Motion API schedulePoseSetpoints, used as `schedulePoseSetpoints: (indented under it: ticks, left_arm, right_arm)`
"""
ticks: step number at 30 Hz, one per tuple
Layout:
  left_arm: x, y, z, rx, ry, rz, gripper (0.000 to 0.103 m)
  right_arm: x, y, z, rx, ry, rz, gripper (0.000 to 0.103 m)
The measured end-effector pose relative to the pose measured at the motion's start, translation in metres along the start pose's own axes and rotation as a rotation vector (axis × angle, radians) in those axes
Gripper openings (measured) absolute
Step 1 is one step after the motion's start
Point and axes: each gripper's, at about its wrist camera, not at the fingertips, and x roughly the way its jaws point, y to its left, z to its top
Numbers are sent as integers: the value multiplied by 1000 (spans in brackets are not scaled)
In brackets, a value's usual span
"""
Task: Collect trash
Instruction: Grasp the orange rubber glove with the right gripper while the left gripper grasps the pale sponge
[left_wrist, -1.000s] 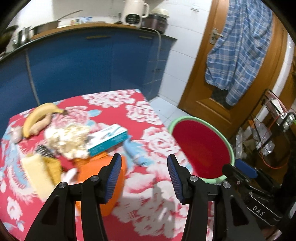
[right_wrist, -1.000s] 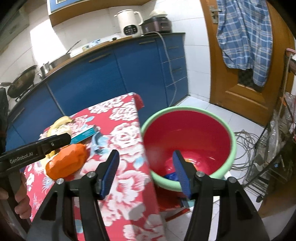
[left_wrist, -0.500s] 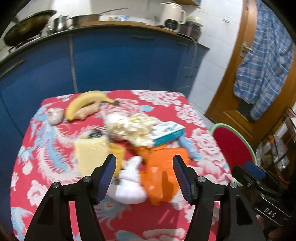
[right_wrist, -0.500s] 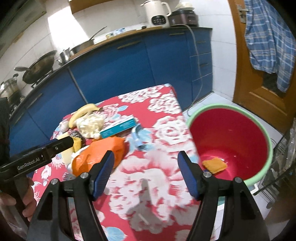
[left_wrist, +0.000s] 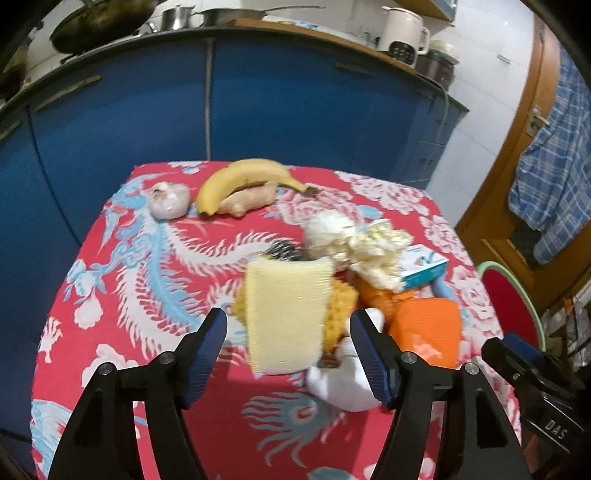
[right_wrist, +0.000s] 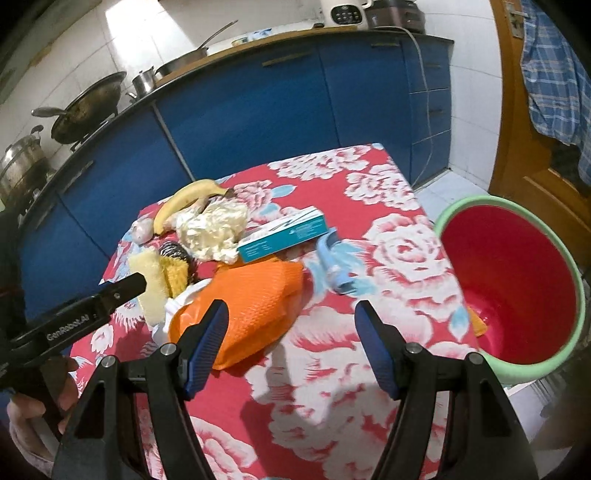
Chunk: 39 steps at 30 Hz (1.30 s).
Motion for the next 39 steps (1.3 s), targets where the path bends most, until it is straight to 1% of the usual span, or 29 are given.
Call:
schedulePoseSetpoints:
  ticks: [6,13,15,17,18,19,20,21,22,23,24,25,26,29,33,39]
  left_arm:
    - [16,7,-4,-16,35,-14,71]
    - [29,8,-8,-10,50,-41,71]
    - [31,8,-8,-10,51,-46,71]
    - [33,8,-9,-10,56,-53,70]
    - [34,8,-10,-9,57,-56,70]
    - [34,8,-10,-8,56,-59,68]
    - [35,8,-10,-7,57,-61,63]
    - [35,8,-10,-8,60,-65,60]
    - [37,8,-11,-12,67,-77,53]
    - [38,9,-11,-17,74,-88,51]
    - [38,9,-12,-20,74,-90,51]
    - [38,10,-12,-21,69,-90,49]
    - [37,10,-12,-20,68,-93,47]
    - [35,10,-12,-19,65,-97,47]
    - [26,9,-14,-14,54,-101,46]
    - [5,5,-11,-1,19,-117,46]
  right_arm:
    - [17,12,-1,-23,34,5,71]
    - [35,16,-6,-29,80,20,71]
    - [41,17,-7,-24,94,19,69]
    - [46,17,-9,-15,116,28,60]
    - [49,17,-10,-11,127,34,59]
    - [51,17,-12,-9,138,38,57]
    - [53,17,-13,-7,145,44,54]
    - [55,17,-14,-7,152,52,53]
    - [56,18,-16,-5,161,55,51]
    - [56,19,-16,-8,153,52,46]
    - [56,19,-16,-8,155,57,43]
    - [56,18,-17,-5,160,67,38]
    - [57,18,-17,-1,163,70,36]
    - [56,17,-19,0,163,75,17]
    - [47,15,-21,-1,139,75,10]
    - [23,17,-21,-21,86,80,7]
